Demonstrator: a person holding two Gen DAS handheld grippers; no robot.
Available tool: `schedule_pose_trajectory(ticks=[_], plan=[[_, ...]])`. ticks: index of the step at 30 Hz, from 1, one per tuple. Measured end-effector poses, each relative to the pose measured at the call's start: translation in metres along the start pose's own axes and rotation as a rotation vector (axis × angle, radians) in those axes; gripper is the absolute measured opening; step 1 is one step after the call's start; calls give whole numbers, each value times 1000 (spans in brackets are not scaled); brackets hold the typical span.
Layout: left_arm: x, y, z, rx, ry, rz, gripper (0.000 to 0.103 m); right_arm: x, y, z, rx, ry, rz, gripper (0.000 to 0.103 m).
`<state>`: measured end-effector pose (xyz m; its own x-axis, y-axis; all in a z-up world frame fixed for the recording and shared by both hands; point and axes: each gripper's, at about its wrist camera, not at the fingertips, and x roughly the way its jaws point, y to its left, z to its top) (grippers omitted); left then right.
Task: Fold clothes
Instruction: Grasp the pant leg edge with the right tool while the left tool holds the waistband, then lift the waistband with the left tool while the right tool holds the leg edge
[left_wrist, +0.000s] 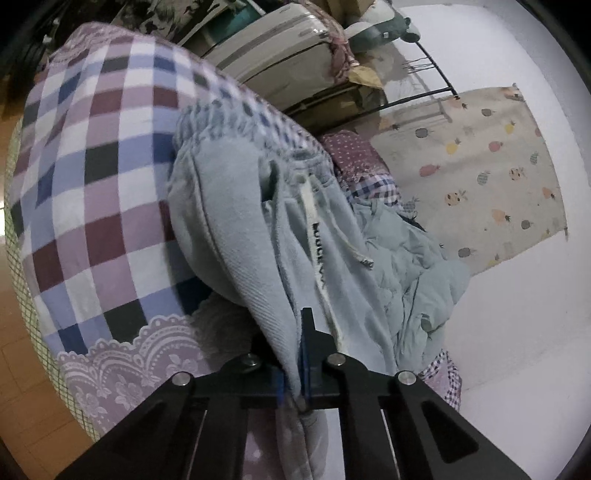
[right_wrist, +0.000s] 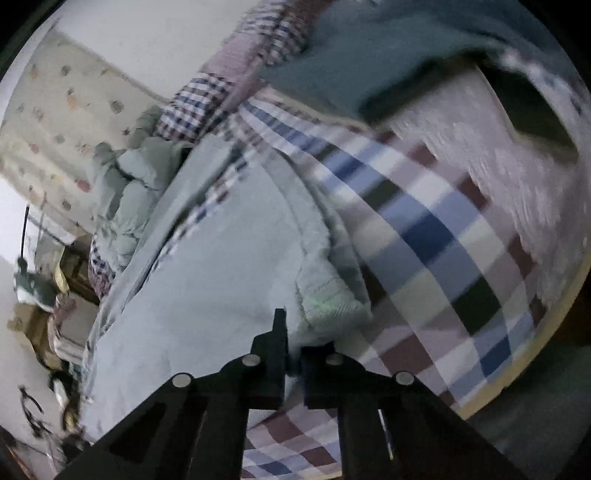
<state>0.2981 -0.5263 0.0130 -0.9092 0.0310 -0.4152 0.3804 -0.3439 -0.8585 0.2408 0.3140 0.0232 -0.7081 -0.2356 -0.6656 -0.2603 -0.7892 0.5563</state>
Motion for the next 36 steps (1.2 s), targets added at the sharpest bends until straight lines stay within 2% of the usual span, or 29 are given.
schedule_pose_trajectory(ticks=[13,24,28,36], plan=[[-65,-57,13,51,-94,-104,2,-69,29,23,-67,-93,56,3],[-148,-82,0,56,-159,-182,2,-147,43,50,-76,-164,121,3],[-148,-96,3,60,-150,-157,2,-149,58,75,-101,-156,124,3],[-93,-162,31,111,-163,-75,2,-90,114,146,-171,-137,103,3]])
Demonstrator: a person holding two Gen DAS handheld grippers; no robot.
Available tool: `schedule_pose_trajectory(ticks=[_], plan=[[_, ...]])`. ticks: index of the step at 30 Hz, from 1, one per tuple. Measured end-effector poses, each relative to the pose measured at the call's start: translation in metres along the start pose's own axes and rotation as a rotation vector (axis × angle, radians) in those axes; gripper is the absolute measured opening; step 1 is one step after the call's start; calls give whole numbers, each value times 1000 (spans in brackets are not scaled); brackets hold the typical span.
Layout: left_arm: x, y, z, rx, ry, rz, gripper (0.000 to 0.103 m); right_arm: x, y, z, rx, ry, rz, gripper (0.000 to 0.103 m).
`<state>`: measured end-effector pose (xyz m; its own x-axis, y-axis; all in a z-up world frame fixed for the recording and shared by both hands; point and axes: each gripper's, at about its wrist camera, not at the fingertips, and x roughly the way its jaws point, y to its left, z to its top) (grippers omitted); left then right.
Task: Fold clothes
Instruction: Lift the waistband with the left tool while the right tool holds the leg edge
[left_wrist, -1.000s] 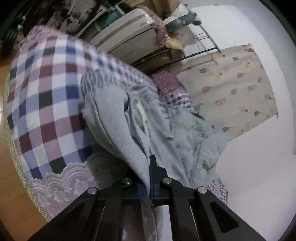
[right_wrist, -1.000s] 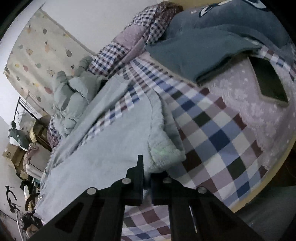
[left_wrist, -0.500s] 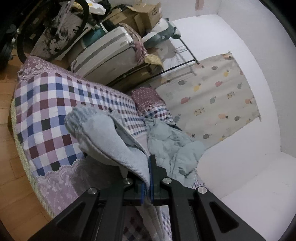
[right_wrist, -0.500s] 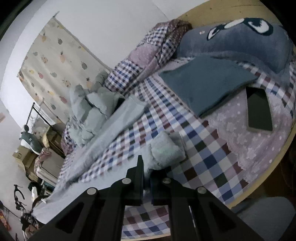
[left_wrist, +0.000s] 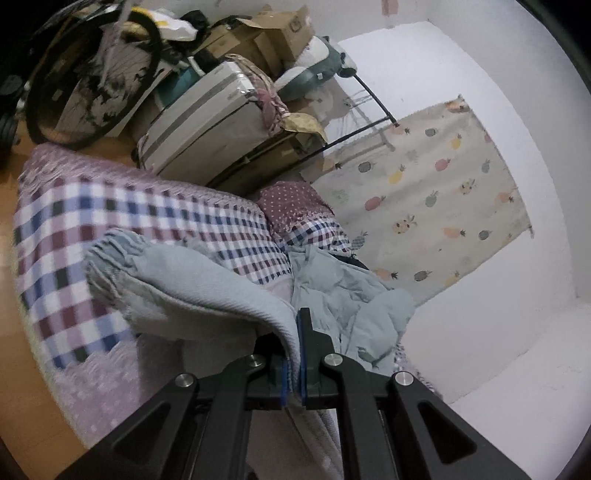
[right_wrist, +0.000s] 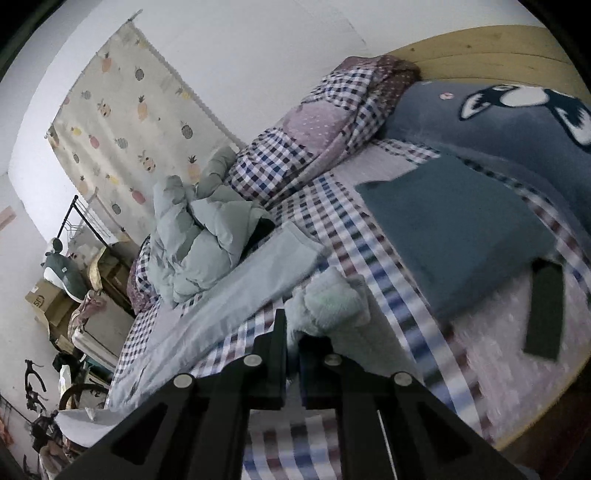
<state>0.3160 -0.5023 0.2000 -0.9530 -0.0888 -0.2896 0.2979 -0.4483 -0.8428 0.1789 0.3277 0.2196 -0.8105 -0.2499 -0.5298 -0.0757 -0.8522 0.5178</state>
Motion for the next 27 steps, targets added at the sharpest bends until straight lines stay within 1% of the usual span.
schedule_pose_trajectory(ticks=[3,5,9,12,16,17,21,24,27], plan=[[39,-24,11,23,14,40,3,35,9,28,-13,4,-12,3],[67,-36,16,46,20,81,3,64,17,46,-27,14,-22,3],[121,-52,24,79,33,139,3,121,28,76,-53,38,-44,3],[163,-56,29,93,46,194,3,171,39,95,-68,58,-61,3],[216,-49,34,98,68,286,3,236,57,120,-112,81,-83,3],[228,-45,34,96,71,305,3,249,61,124,-123,86,-88,3],[270,-26,35,106,80,395,3,322,87,147,-183,130,-108,3],[297,-7,37,100,82,448,3,378,108,156,-238,171,-148,3],[326,12,36,113,101,505,3,437,123,153,-286,225,-204,3]])
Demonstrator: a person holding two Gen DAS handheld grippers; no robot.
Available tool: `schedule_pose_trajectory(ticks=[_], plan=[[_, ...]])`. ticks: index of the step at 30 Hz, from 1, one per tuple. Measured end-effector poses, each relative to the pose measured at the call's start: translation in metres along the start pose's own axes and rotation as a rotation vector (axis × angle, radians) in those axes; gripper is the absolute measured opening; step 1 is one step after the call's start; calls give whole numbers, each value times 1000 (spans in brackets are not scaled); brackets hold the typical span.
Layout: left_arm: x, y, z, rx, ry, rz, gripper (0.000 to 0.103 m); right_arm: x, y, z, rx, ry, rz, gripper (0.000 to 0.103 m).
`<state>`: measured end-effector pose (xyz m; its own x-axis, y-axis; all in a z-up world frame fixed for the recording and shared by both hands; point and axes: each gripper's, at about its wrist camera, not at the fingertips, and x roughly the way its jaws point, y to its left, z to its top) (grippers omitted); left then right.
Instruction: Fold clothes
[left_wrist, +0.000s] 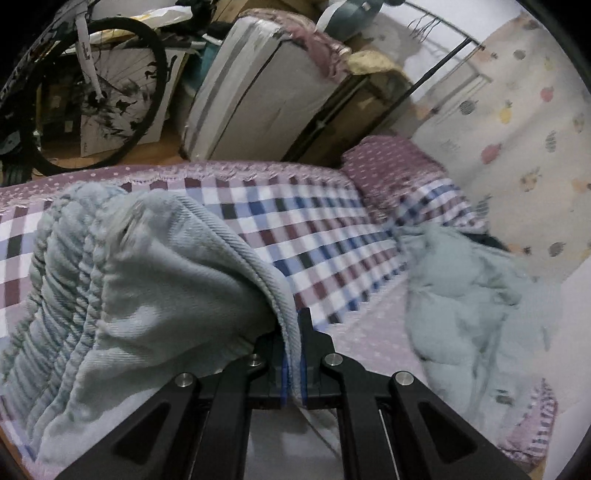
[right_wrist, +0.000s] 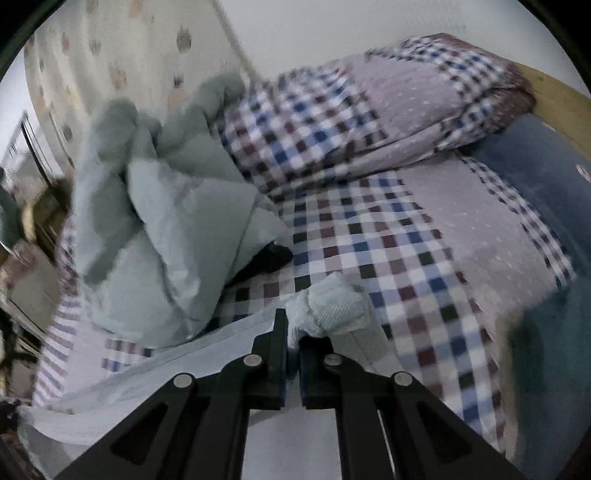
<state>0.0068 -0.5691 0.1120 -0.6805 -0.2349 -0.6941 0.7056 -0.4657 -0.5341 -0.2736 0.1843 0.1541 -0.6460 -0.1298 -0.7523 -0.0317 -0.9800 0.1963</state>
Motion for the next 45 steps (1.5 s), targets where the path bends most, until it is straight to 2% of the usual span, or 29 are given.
schedule_pose_trajectory(ticks=[4,8,12,14,15,17,18,19,20,21,26,29,32,35,39,43,44,45], plan=[[47,6,-1,17,47,54,3,56,15,11,-10,40,-24,3],[70,12,2,6,37,48,3,95,24,22,7,40,-17,3],[78,8,8,48,-5,-28,5,116,37,28,-8,3,-43,3],[89,11,10,46,32,-51,10,135,40,25,-31,41,-79,4],[94,13,10,36,51,-58,17,145,39,22,-33,71,-90,6],[93,15,13,28,54,-100,38,154,32,19,-24,114,-89,11],[86,13,13,31,39,-134,63,152,27,19,-11,112,-85,25],[78,11,14,36,23,-169,82,145,21,19,4,99,-71,36],[69,8,15,42,10,-192,87,138,15,20,19,86,-54,56],[60,6,15,48,-2,-214,88,128,9,20,30,77,-32,63],[-3,-18,0,186,-61,-274,90,56,-37,9,76,11,124,72],[-44,-30,-34,260,-70,-335,90,16,-67,-11,117,-17,208,76],[-78,-41,-75,298,-44,-411,90,-9,-88,-45,111,-2,188,76],[-98,-58,-127,316,50,-502,91,-12,-107,-79,153,45,107,76],[-109,-85,-204,312,184,-610,91,6,-129,-115,339,113,132,76],[-97,-114,-278,279,336,-707,91,31,-126,-127,419,145,181,76],[-91,-122,-293,301,368,-709,91,36,-124,-126,422,142,179,71],[-85,-129,-308,327,400,-709,91,40,-122,-125,412,142,172,48]])
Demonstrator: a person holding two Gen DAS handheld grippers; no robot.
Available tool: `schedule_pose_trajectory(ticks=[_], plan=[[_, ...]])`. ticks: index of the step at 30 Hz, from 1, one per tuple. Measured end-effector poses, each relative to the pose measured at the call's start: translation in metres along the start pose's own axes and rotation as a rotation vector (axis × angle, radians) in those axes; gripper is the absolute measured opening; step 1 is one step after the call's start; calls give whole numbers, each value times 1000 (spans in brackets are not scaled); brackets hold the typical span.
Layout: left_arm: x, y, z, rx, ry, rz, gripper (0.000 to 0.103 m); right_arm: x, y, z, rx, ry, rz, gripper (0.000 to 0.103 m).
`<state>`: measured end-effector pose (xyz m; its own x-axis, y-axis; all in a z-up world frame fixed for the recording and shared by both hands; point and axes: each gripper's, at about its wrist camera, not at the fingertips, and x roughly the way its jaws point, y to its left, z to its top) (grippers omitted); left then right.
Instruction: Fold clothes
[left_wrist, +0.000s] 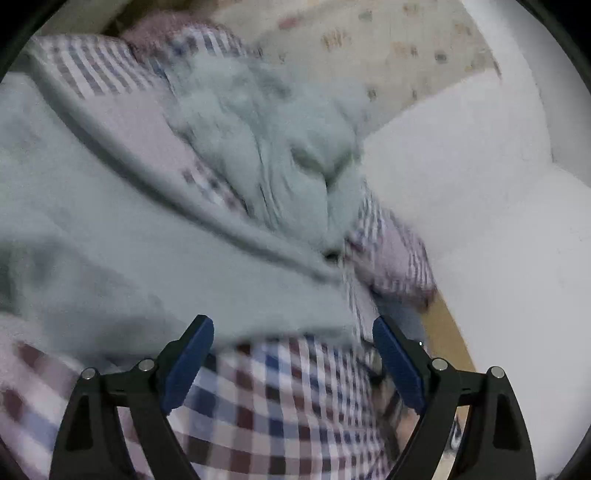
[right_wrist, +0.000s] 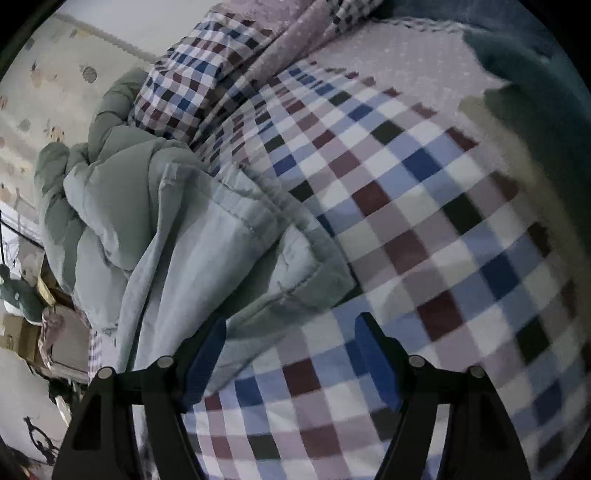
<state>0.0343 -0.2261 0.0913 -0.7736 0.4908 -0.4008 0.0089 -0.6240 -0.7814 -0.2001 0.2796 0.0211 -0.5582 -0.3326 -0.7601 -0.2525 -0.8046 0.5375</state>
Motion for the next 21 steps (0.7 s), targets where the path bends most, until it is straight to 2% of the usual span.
schedule_pose_trajectory(ticks=[1,3,5,8,10,13,14,15,17,18,20,21], plan=[[10,-2,-7,18,22,10,91,4,2,1,-20,8,-7,34],[29,-4,-21,43,53,36,91,5,9,3,-85,18,-13,18],[40,-3,-28,35,74,38,91,-8,14,8,-151,4,7,13],[44,-5,-29,52,70,26,91,-33,17,18,-185,-18,68,12],[45,-2,-29,47,69,11,91,-40,20,19,-234,-28,66,11],[50,4,-27,41,63,31,91,-12,1,15,-234,45,8,12],[52,7,-25,35,65,42,91,1,-11,12,-216,80,-18,17],[53,9,-24,31,65,47,91,8,-21,8,-189,98,-7,17],[57,12,-23,23,66,56,91,3,-32,6,-137,85,23,21],[59,13,-23,26,63,65,91,-8,-30,5,-135,56,-23,25],[62,12,-22,31,61,70,91,-32,-25,4,-144,-19,-141,47],[64,11,-22,33,61,68,91,-44,-23,3,-149,-57,-201,47]])
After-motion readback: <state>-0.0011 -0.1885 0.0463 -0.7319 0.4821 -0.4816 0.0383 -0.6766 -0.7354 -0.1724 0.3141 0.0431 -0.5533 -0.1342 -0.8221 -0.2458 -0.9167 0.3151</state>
